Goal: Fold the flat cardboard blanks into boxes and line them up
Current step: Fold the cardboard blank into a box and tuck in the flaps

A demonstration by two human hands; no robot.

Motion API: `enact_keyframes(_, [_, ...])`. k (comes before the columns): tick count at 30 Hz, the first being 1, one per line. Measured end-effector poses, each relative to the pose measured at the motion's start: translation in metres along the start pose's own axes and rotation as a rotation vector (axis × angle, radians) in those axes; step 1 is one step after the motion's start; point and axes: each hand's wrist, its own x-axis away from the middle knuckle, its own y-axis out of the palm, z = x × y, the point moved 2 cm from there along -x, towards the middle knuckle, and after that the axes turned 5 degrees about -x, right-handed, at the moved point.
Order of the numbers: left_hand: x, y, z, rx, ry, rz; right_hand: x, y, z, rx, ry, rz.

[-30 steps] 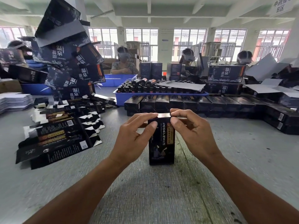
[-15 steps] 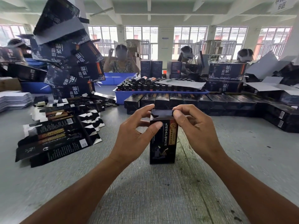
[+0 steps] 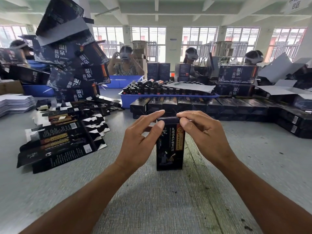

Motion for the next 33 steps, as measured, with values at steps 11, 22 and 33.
enact_keyframes(11, [-0.002,-0.006,0.004,-0.05,0.055,-0.008,-0.001,-0.006,0.001,0.401,-0.299,0.009])
enact_keyframes(22, [-0.007,-0.008,-0.006,-0.036,0.054,0.009,0.0,0.002,0.009,0.318,-0.18,-0.059])
enact_keyframes(33, [-0.016,-0.012,-0.031,-0.12,-0.104,0.248,0.024,0.043,0.028,0.454,0.22,-0.301])
